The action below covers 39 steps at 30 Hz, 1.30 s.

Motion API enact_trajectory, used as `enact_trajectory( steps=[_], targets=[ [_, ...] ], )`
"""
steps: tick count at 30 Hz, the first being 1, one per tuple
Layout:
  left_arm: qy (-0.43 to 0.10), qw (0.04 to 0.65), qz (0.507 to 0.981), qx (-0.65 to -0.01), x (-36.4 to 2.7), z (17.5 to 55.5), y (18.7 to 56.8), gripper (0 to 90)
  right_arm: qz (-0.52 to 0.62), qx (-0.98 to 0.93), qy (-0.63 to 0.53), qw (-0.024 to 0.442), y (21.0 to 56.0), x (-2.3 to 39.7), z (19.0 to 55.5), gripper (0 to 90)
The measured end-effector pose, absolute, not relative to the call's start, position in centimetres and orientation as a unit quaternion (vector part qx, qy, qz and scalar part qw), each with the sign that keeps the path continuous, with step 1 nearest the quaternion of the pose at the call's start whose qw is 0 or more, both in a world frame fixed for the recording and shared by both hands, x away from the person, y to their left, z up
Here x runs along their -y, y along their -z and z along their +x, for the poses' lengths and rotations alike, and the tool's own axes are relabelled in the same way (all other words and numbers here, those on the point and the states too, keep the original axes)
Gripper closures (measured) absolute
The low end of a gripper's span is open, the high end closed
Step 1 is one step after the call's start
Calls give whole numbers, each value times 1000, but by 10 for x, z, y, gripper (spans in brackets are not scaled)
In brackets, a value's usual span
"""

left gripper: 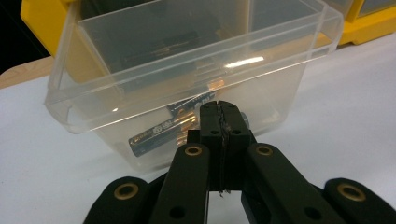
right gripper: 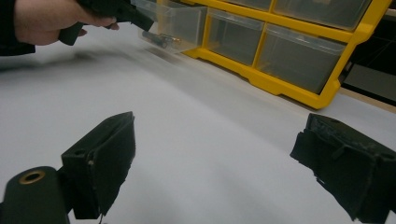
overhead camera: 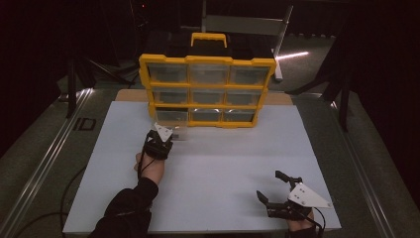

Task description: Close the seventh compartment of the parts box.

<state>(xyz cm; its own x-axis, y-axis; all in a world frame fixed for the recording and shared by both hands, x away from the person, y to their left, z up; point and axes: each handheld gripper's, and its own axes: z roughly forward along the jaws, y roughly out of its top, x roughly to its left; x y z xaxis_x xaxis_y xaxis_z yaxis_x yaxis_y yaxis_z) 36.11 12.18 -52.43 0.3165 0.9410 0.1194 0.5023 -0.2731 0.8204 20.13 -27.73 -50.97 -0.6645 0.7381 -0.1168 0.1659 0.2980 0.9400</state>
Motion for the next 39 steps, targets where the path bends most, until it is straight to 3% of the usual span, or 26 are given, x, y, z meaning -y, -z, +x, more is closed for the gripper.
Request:
enact_trajectory(
  steps=[39],
  targets=[
    [-318, 354, 730, -491, -117, 393, 529, 883, 301, -756, -511, 277, 512, 278, 202, 104]
  ],
)
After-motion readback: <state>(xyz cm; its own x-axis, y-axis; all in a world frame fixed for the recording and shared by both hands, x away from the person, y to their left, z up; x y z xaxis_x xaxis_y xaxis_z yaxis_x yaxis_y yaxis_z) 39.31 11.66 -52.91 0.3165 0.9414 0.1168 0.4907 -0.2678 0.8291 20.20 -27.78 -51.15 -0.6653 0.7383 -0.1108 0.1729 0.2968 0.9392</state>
